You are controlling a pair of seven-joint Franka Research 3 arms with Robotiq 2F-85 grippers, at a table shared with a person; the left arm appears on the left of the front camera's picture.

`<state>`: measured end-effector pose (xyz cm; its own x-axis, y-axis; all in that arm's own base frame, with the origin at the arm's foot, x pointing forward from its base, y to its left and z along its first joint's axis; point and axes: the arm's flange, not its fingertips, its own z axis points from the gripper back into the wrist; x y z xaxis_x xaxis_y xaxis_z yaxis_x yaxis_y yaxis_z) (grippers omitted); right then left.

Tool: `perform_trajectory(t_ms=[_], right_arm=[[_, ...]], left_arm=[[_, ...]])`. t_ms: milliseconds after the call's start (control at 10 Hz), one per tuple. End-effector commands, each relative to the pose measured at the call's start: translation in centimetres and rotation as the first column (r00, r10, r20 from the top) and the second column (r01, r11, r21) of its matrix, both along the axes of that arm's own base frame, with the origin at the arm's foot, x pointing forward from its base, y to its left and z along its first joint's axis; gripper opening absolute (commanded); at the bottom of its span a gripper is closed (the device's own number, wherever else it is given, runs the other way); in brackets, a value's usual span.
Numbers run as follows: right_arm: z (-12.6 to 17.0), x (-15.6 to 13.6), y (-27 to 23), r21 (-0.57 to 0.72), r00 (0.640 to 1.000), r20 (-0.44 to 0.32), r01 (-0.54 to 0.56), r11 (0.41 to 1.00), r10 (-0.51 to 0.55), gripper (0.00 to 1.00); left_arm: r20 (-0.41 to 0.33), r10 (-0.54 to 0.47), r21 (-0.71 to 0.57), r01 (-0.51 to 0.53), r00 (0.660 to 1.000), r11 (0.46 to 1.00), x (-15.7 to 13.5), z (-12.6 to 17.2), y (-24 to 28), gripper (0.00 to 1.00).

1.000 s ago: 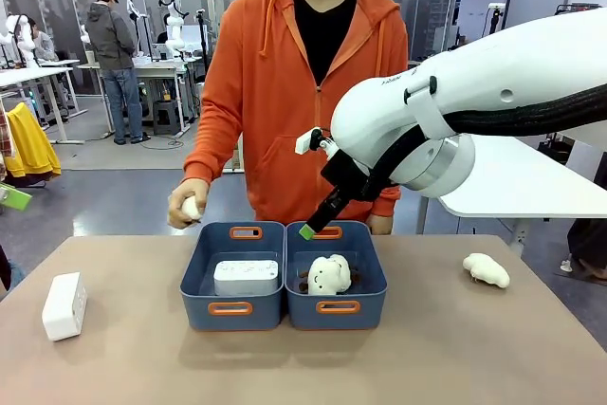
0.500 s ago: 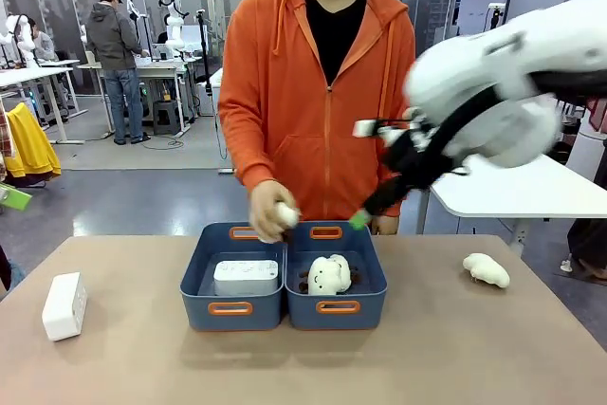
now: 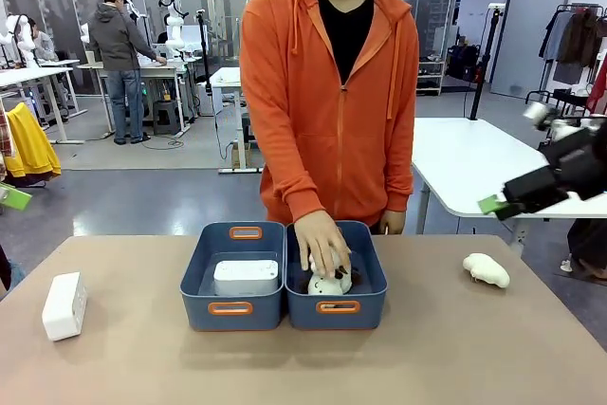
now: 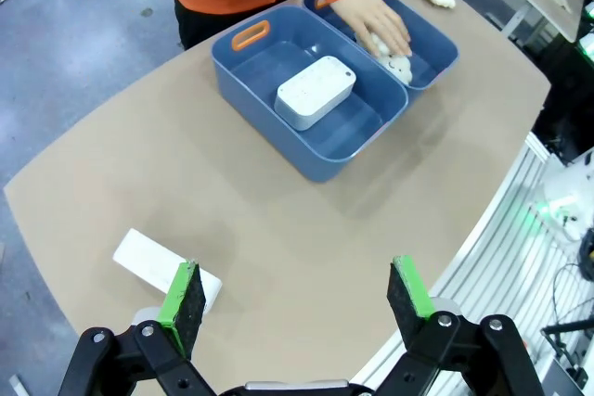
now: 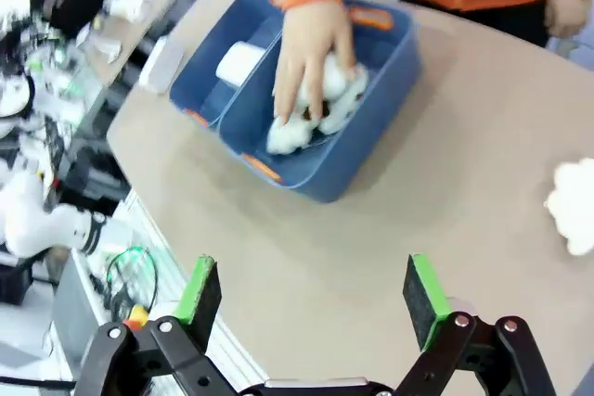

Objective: Sort the digital clocks into the basket.
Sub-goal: Pick up the Digital clock from the table and place it into the empty Plastic storage basket.

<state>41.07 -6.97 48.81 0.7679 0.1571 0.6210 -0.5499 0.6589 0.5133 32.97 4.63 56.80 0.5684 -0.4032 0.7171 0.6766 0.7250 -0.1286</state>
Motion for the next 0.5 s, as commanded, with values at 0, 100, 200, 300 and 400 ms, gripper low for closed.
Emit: perform_trajectory(t_ms=[0,100,200,300,400], right_arm=[[-1.5,-0.6,-0.5,0.020,0.990,0.113,0.082,0.996,-0.084,1.00],[-1.3,-0.7,-0.5,0.006,0.974,0.210,0.084,0.996,-0.084,1.00],[-0.8,-0.4,-1.6,0.018,0.998,0.031,0.054,0.998,-0.054,1.00],[-0.8,-0.4,-1.6,0.018,0.998,0.031,0.054,0.998,-0.054,1.00],[-0.8,-0.4,-1.6,0.018,0.998,0.031,0.054,0.998,-0.054,1.00]], left_arm=[[0.003,-0.025,-0.002,0.025,1.000,1.000,0.1,0.0,0.2,1.00],[0.003,-0.025,-0.002,0.025,1.000,1.000,0.1,0.0,0.2,1.00],[0.003,-0.025,-0.002,0.025,1.000,1.000,0.1,0.0,0.2,1.00],[0.003,-0.025,-0.002,0.025,1.000,1.000,0.1,0.0,0.2,1.00],[0.000,0.000,0.000,0.000,1.000,1.000,0.0,0.0,0.0,1.00]])
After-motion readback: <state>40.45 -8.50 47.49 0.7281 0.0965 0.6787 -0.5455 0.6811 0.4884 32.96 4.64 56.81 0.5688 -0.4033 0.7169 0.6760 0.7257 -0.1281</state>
